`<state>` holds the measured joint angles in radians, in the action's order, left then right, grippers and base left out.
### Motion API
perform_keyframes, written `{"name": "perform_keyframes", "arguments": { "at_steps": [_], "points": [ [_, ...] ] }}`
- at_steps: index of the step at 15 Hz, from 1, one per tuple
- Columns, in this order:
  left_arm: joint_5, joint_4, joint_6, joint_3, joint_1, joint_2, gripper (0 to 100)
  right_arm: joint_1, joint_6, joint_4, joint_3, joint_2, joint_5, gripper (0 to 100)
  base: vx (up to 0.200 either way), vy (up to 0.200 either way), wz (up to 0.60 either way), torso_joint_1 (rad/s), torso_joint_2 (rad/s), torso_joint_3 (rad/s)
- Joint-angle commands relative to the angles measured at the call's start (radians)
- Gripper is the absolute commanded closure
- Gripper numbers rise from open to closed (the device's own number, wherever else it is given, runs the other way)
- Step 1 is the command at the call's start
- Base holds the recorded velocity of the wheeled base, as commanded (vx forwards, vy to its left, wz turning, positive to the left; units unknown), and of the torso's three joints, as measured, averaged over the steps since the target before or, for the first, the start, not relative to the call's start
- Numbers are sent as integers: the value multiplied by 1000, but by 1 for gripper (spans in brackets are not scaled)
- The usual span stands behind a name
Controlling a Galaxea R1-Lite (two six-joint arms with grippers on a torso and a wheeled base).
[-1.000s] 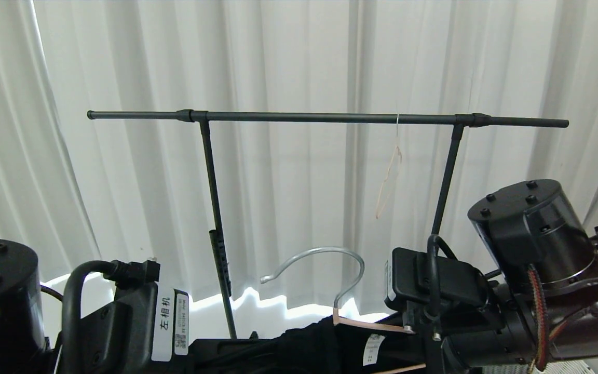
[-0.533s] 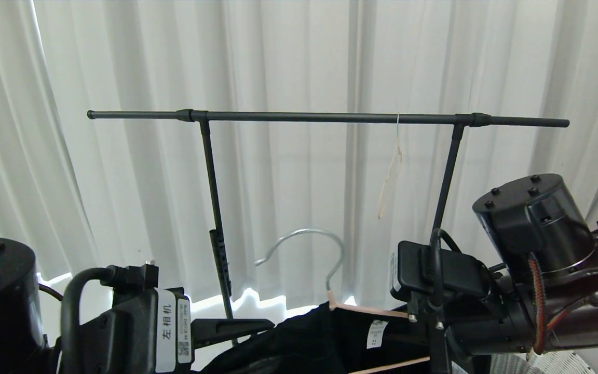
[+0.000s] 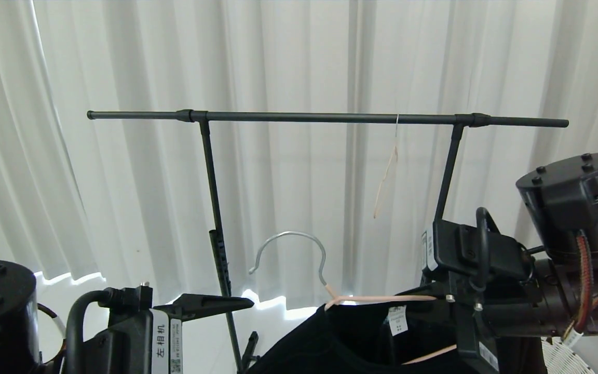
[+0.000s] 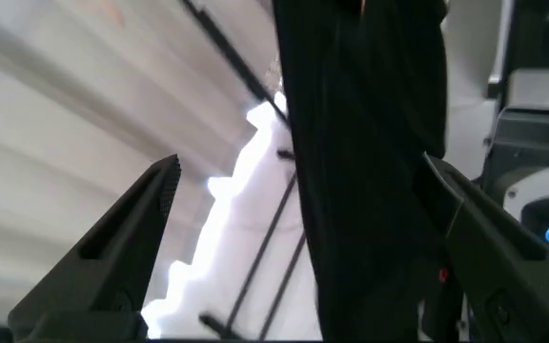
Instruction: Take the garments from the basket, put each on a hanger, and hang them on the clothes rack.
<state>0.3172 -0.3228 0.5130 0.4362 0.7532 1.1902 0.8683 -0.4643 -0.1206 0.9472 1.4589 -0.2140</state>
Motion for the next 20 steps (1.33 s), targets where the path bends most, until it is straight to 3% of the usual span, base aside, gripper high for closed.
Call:
{"name": "perform_keyframes", "arguments": {
  "at_steps": [1,4,6,12,13,17,20],
  "points": [
    [3,1,-1,-83,-98,-66,0,-58,-10,1,-2,-40,-2,100,0,0,0,0,0,0],
    [5,1,1,-200,-222,-185,0,-132,-11,36,-4,-57,-4,100,0,0,0,0,0,0],
    [5,1,-25,-240,-310,-189,0,-140,-10,88,-5,-57,-8,100,0,0,0,0,0,0],
    [3,1,-73,-148,-428,6,0,-135,-7,213,-28,-84,-15,100,0,0,0,0,0,0],
    [5,1,-73,-142,-428,9,100,-135,-5,216,-33,-94,-15,100,0,0,0,0,0,0],
    [6,1,-73,-139,-430,25,100,-135,-4,219,-62,-118,-13,100,0,0,0,0,0,0],
    [5,1,-71,-120,-495,39,100,-158,-1,230,-76,-131,-11,100,0,0,0,0,0,0]
  ]
}}
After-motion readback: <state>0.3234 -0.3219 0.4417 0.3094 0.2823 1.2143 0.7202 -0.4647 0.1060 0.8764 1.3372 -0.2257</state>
